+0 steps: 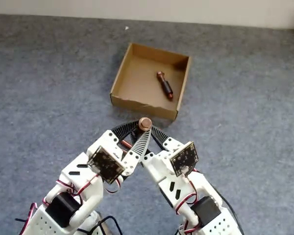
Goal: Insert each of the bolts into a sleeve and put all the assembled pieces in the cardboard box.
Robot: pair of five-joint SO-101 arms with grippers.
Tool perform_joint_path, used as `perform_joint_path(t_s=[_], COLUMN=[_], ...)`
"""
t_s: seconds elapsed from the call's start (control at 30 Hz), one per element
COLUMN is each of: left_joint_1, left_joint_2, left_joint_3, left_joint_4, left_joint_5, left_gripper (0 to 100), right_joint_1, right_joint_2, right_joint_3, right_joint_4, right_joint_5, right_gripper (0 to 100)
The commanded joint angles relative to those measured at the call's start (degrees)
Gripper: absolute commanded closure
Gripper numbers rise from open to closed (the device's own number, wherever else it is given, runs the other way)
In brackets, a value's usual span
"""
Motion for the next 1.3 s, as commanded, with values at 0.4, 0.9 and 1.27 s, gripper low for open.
perform_joint_path(t_s=[0.4, 0.9, 1.27], left_joint_1=[-11.30, -25.71, -31.96], left_joint_2=[-0.66, -0.75, -0.75], left_joint_3=[-18.77, -13.67, -2.07], left_joint_4=[25.58, 40.18, 29.63], left_joint_5=[-1.58, -7.12, -0.88], left_gripper=[87, 87, 87], right_joint_1=[1.80, 9.98, 10.24], right_joint_2=[-1.10, -0.48, 35.56], right_joint_3=[6.73, -5.67, -33.63], right_joint_4=[0.13, 5.14, 2.86], right_joint_5=[0.09, -3.16, -4.40], right_gripper=[99.5, 99.5, 99.5])
